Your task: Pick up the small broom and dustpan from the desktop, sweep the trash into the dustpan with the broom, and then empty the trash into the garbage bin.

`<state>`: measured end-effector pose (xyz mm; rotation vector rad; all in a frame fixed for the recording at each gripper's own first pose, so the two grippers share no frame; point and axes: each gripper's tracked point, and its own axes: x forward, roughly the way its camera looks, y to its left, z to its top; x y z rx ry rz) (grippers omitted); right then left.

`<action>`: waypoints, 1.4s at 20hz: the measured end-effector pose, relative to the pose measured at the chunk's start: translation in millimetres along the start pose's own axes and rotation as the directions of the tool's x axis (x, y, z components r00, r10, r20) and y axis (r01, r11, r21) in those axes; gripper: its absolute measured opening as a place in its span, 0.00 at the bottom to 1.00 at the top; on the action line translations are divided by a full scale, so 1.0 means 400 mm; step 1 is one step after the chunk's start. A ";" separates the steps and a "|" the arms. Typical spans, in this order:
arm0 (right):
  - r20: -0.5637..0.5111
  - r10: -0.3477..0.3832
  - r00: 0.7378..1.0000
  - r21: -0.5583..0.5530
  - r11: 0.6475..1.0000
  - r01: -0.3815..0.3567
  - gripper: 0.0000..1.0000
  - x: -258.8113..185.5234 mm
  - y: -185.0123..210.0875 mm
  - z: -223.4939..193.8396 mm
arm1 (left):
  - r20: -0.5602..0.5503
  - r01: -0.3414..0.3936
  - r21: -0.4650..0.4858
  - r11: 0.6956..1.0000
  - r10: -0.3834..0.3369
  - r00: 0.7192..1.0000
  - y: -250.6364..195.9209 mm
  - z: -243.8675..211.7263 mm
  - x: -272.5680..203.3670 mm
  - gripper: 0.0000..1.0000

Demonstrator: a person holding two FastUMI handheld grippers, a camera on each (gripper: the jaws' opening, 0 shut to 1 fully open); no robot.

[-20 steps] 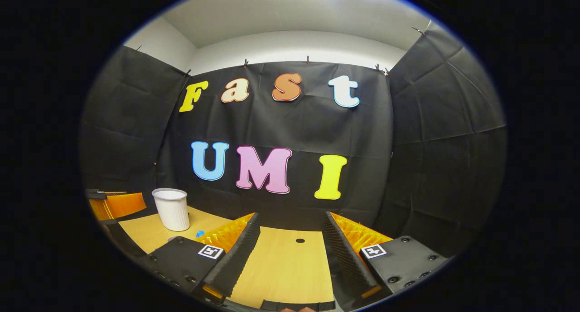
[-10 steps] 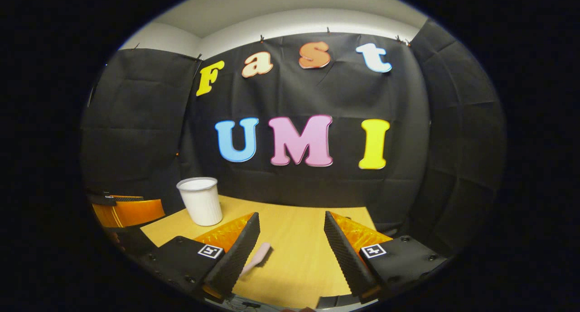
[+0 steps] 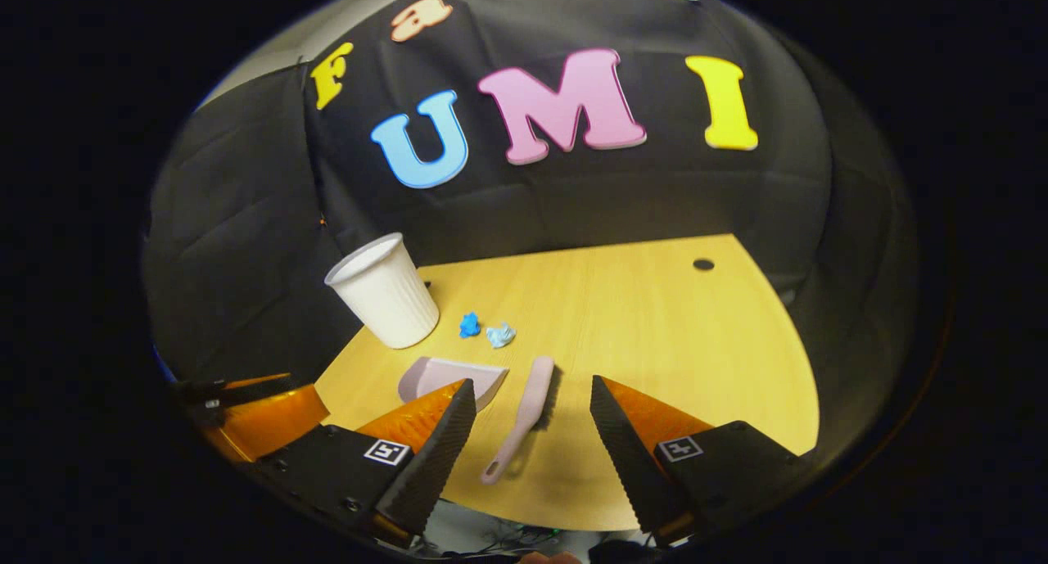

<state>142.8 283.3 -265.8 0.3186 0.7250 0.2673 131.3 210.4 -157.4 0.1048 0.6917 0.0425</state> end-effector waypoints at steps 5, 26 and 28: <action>-0.151 -0.084 0.985 0.014 0.996 0.087 0.94 0.145 0.040 -0.105 | -0.291 -0.028 -0.065 0.998 0.008 0.957 0.217 -0.116 0.162 0.83; -0.799 -0.178 0.574 -0.003 0.957 0.292 0.95 0.360 0.010 -0.436 | -0.801 -0.039 -0.037 0.999 -0.006 0.598 0.332 -0.314 0.498 0.84; -0.803 -0.185 0.566 -0.009 0.954 0.300 0.95 0.372 0.007 -0.440 | -0.799 -0.044 -0.020 0.999 0.010 0.601 0.339 -0.309 0.522 0.84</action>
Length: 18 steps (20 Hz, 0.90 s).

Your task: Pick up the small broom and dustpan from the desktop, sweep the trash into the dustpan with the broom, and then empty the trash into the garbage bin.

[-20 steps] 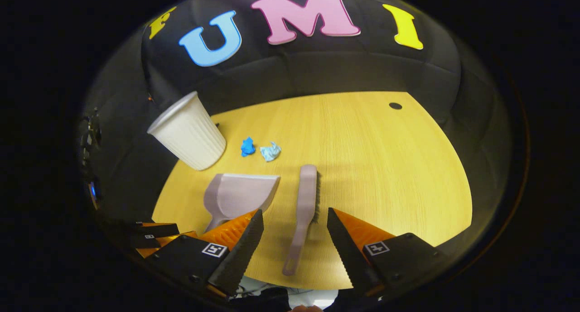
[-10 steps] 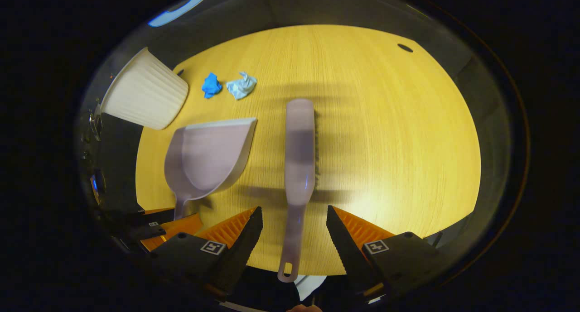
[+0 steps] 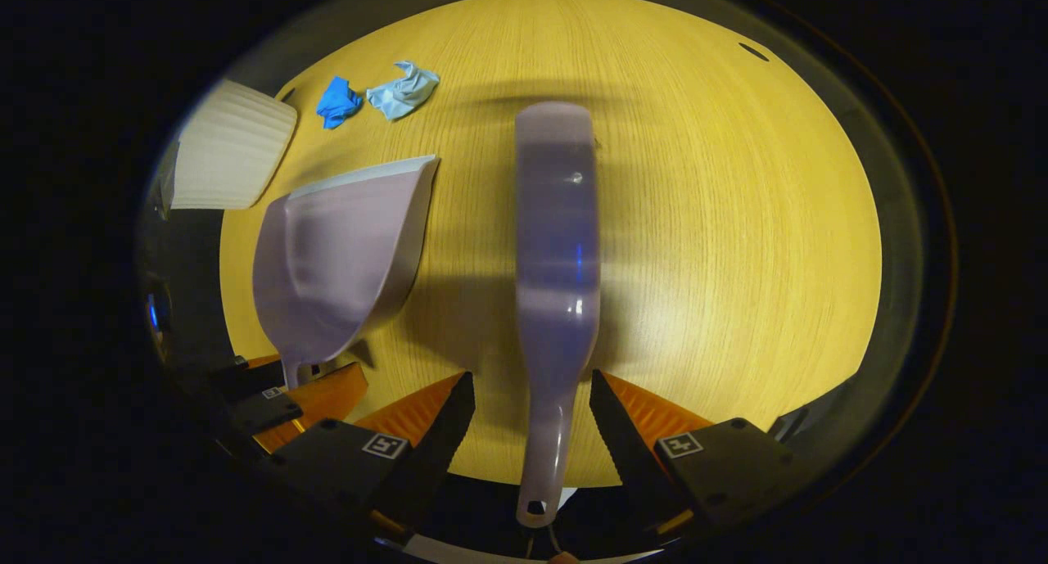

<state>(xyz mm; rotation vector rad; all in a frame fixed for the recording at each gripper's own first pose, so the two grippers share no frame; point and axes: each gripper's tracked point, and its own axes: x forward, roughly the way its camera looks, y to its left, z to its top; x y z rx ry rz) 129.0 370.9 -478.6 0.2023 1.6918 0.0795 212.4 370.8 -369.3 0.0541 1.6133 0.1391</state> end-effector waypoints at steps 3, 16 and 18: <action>-0.009 -0.020 1.000 0.003 1.000 0.020 0.89 0.007 -0.012 -0.002 | -0.014 -0.028 0.012 1.000 0.028 1.000 0.015 0.012 0.006 0.77; -0.017 -0.027 1.000 -0.017 1.000 0.026 0.24 0.018 -0.022 0.005 | 0.002 -0.069 0.148 0.987 0.070 0.998 0.031 0.044 0.020 0.30; -0.004 -0.030 1.000 -0.023 0.999 0.030 0.19 0.019 -0.028 0.011 | 0.009 -0.066 0.156 0.985 0.066 0.998 0.038 0.043 0.019 0.31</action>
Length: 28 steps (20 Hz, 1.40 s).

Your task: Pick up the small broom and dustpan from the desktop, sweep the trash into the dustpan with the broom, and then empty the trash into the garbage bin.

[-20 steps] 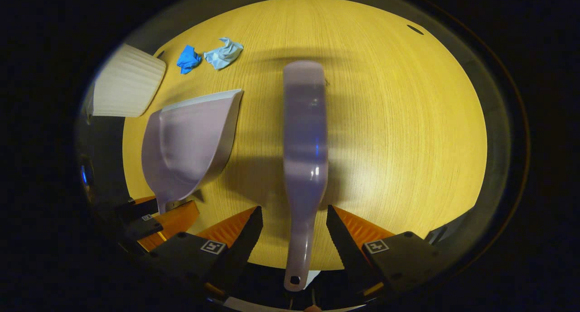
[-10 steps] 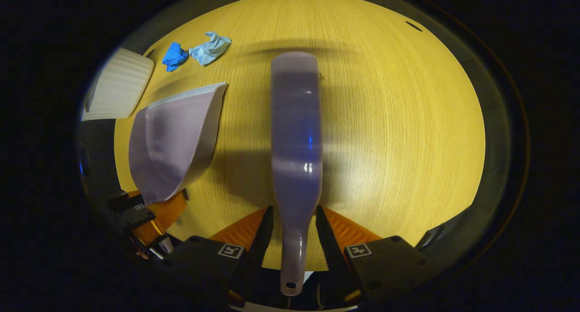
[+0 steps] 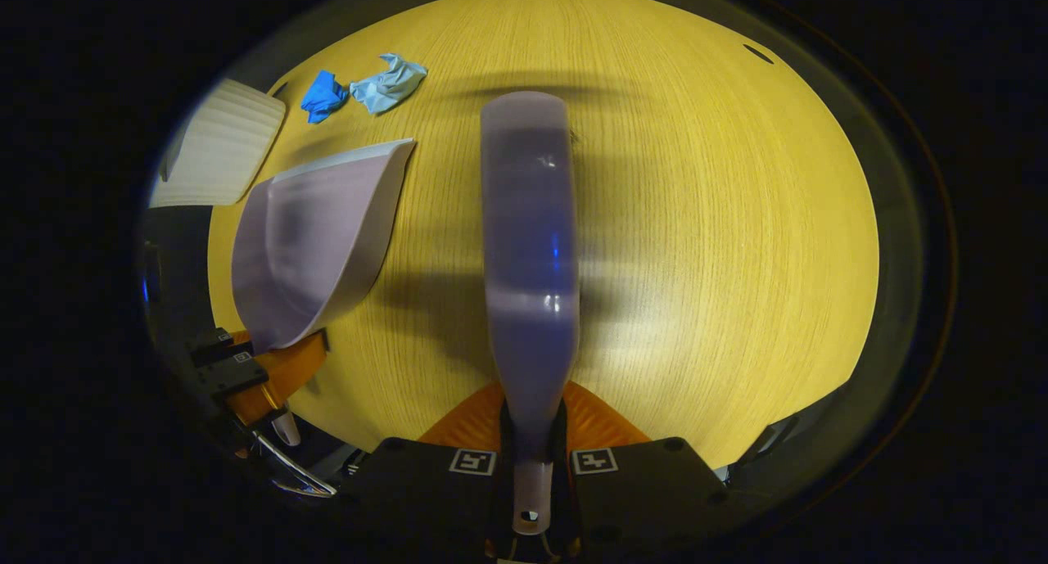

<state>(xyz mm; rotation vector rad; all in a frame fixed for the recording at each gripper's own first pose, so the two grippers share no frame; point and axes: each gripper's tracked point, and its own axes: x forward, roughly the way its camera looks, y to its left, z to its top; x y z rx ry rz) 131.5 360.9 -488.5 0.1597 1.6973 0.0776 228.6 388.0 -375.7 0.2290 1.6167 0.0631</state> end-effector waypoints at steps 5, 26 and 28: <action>0.039 0.023 0.999 -0.045 0.999 -0.021 0.16 -0.030 -0.008 0.045 | 0.016 -0.007 0.031 0.999 0.006 1.000 0.025 -0.009 -0.008 0.28; 0.024 0.072 0.997 -0.637 0.770 -0.040 0.15 0.014 0.157 0.630 | 0.060 -0.073 0.157 0.985 0.065 0.996 0.130 0.040 -0.015 0.27; -0.017 0.063 0.998 -0.691 0.720 -0.057 0.15 0.008 0.187 0.635 | 0.057 -0.075 0.160 0.984 0.066 0.996 0.132 0.038 -0.013 0.27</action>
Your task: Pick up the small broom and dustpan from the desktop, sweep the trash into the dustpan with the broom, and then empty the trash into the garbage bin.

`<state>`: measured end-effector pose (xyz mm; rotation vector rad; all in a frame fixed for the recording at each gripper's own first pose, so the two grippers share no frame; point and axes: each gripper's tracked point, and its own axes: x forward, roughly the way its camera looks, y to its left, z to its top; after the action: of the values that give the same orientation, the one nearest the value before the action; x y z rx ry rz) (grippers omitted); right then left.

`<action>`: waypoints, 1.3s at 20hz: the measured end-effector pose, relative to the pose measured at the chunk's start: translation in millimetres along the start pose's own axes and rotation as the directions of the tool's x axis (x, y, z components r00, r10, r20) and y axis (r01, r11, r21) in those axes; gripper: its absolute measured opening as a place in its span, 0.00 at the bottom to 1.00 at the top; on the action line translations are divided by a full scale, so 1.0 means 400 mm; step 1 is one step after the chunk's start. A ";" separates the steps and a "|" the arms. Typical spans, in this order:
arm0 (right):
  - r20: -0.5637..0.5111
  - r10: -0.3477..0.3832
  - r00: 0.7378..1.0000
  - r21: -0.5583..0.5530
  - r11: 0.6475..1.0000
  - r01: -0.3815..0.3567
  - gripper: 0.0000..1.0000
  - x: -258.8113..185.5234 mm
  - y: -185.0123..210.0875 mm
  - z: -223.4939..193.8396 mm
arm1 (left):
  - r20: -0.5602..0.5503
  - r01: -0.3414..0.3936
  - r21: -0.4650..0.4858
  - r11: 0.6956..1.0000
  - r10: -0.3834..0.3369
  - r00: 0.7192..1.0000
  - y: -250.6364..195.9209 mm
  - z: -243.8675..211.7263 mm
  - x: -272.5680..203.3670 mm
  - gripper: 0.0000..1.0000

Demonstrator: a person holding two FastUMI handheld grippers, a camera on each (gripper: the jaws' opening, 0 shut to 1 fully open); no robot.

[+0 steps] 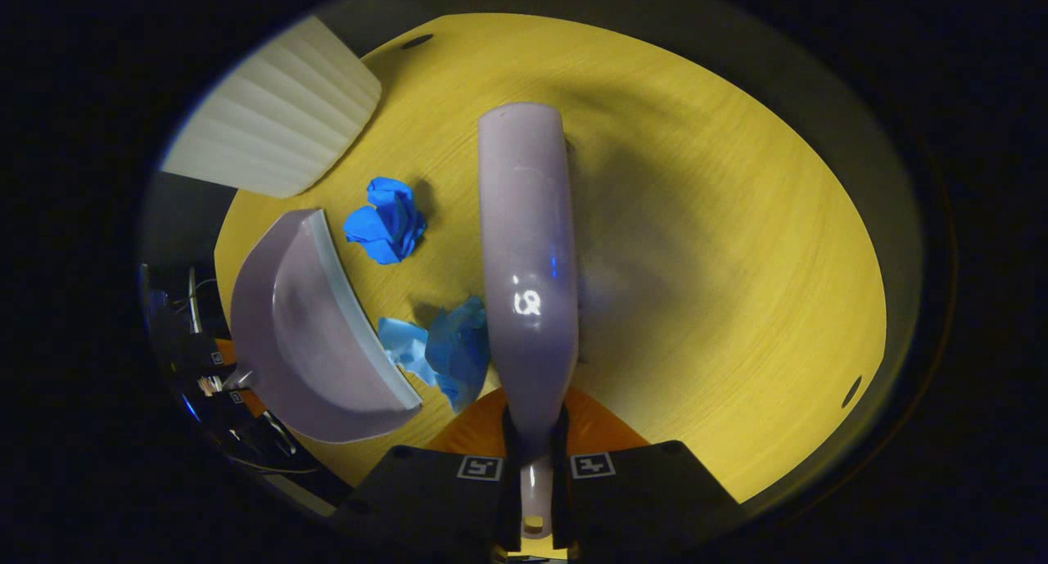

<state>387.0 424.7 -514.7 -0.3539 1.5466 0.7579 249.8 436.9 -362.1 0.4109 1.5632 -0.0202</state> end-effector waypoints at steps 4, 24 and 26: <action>-0.070 0.070 0.995 -0.185 0.979 -0.082 0.15 -0.052 0.056 0.014 | -0.001 0.011 -0.007 1.000 -0.011 1.000 -0.004 -0.004 0.005 0.27; 0.202 0.197 0.959 -0.150 0.974 -0.169 0.16 -0.252 0.035 0.006 | 0.275 -0.011 -0.017 1.000 0.015 0.961 0.001 0.009 0.016 0.26; 0.320 0.174 0.931 -0.100 0.984 -0.150 0.16 -0.256 0.001 -0.012 | 0.346 -0.025 -0.032 0.999 0.035 0.938 0.002 0.011 0.028 0.29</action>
<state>397.1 400.0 -415.6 -0.1440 1.2444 0.9545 254.7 439.4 -372.9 0.3864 1.2073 -0.0455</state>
